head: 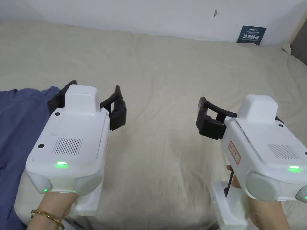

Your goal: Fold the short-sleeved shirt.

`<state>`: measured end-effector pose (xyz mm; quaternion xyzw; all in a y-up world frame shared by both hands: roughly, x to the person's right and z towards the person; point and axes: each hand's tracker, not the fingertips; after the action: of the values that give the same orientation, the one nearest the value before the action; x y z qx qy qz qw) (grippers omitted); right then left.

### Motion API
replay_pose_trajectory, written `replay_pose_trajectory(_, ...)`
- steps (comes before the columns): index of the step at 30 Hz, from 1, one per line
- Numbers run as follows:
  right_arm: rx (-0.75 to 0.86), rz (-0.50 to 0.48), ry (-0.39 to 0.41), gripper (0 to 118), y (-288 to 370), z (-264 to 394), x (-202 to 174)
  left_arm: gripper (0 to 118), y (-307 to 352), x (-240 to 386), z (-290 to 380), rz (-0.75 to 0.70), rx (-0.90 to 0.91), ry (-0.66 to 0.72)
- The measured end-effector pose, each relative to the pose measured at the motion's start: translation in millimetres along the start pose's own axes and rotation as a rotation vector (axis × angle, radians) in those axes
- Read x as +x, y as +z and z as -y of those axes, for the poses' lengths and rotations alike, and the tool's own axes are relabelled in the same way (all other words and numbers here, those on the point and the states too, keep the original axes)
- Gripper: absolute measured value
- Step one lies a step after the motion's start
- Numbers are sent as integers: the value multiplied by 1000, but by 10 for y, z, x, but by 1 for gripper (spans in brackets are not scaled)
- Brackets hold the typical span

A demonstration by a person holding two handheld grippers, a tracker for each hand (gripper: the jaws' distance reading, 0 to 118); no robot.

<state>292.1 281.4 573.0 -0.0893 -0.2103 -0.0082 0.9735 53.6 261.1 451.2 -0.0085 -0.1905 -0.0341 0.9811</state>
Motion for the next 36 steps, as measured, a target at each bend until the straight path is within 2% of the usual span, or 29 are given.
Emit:
replay_pose_trajectory(1,12,9,5,54,8,-2,-14,31,-6,3,-4,-3,-5,-1)
replay_pose_trajectory(3,13,7,3,36,4,-6,-22,20,-12,-4,-2,-2,-14,10)
replay_pose_trajectory(4,10,7,-9,12,-4,-3,-25,12,-11,0,-4,-3,-17,15)
replay_pose_trajectory(5,11,12,-22,3,0,1,-29,6,-7,3,-6,-1,-20,18)
replay_pose_trajectory(6,6,5,-31,1,8,-5,-18,1,14,24,-11,-1,-21,19)
replay_pose_trajectory(27,-36,-17,-10,1,-5,1,-32,0,20,-10,-42,15,-34,29)
replay_pose_trajectory(31,-32,-40,3,1,-45,-47,-125,0,51,-113,-43,-2,-34,38)
replay_pose_trajectory(36,-17,-120,31,1,-108,-128,-409,0,148,-381,-67,-70,-27,40)
